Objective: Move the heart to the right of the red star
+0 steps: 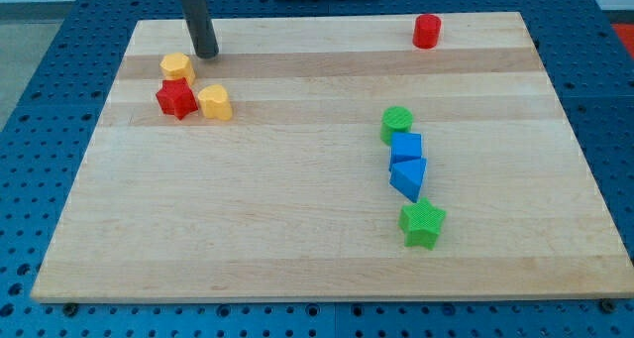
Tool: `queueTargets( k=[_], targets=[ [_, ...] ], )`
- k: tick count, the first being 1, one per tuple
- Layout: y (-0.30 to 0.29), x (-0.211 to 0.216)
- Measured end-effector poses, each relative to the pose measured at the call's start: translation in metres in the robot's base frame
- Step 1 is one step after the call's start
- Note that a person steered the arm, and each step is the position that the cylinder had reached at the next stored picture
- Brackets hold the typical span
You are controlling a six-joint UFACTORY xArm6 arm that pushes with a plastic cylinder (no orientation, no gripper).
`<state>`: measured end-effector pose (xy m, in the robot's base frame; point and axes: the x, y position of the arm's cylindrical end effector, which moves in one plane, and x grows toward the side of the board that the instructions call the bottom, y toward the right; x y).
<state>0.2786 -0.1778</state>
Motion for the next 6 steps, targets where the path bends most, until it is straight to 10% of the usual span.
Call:
queueTargets(
  k=[4,6],
  targets=[
    [0.107,0.060],
    [-0.009,0.125]
  ],
)
